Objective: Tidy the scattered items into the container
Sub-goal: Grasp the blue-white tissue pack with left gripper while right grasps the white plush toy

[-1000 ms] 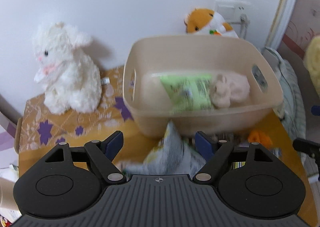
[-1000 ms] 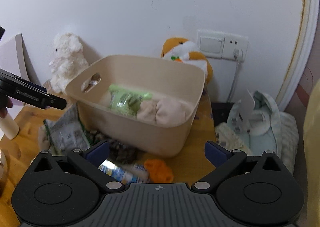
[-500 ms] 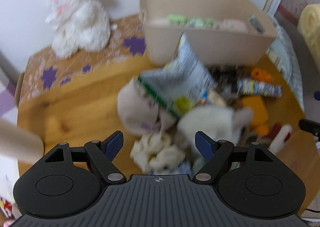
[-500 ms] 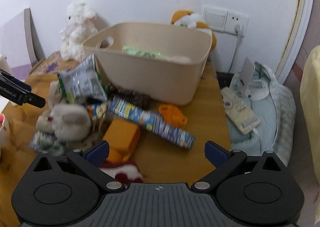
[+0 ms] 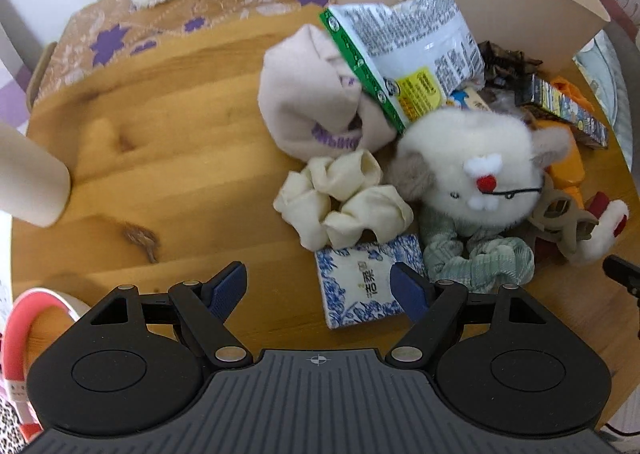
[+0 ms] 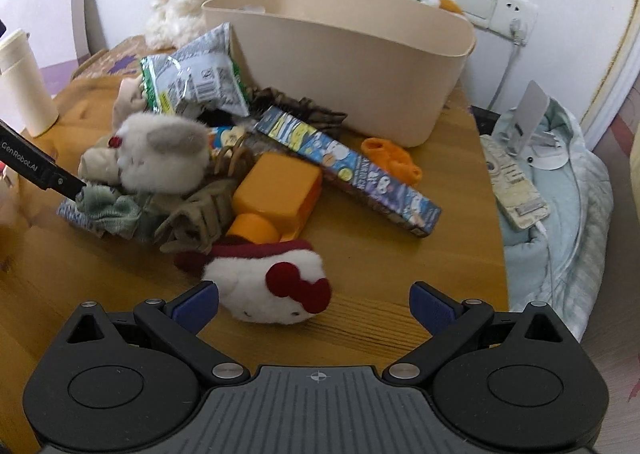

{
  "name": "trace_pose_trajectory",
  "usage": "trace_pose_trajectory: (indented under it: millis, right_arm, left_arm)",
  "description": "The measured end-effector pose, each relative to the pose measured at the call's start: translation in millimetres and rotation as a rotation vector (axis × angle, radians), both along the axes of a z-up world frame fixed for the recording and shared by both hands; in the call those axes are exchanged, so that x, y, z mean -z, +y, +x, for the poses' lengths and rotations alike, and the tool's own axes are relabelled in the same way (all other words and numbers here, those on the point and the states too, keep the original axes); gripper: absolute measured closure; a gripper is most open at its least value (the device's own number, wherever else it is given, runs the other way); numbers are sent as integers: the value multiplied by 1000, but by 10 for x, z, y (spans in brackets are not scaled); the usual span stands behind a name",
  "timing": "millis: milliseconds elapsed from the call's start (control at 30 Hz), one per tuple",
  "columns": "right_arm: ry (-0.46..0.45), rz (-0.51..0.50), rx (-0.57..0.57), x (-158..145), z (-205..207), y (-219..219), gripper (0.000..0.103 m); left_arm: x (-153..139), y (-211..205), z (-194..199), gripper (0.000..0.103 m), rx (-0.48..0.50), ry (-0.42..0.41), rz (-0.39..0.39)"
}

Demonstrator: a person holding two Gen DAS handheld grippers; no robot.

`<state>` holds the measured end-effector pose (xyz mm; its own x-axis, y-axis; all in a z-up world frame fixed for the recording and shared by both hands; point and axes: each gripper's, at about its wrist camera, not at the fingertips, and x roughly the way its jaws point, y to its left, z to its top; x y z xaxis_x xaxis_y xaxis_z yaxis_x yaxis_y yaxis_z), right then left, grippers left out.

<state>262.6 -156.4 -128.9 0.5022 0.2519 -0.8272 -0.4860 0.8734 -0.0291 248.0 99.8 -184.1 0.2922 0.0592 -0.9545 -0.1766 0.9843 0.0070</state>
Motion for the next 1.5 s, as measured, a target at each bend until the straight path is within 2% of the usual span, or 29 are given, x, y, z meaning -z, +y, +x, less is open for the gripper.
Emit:
trace_pose_trajectory:
  millis: [333,533,667,833,967,1333,1500]
  right_arm:
    - [17,-16,-28,112,73,141,0]
    - [14,-15,-46,145,107,167,0]
    - [18,-1,-62,171,116,184,0]
    - [28,9,-89,211,113,240,10]
    - [57,3,-105,277,139,263,43]
    - [43,25,-124,174,40,85,45]
    - [14,40,-123,37,14,-59,45]
  left_arm:
    - [95,-140,94,23,-27,8,-56]
    - [230,-246,132,23,-33,46,-50]
    - [243,-302,130,23,-28,40,-14]
    - [232,-331,111,32,-31,33,13]
    - [218,-336,76,36,-28,28,10]
    - [160,-229,-104,37,-63,18,-32]
    - [30,-149,-188,37,-80,-34,-63]
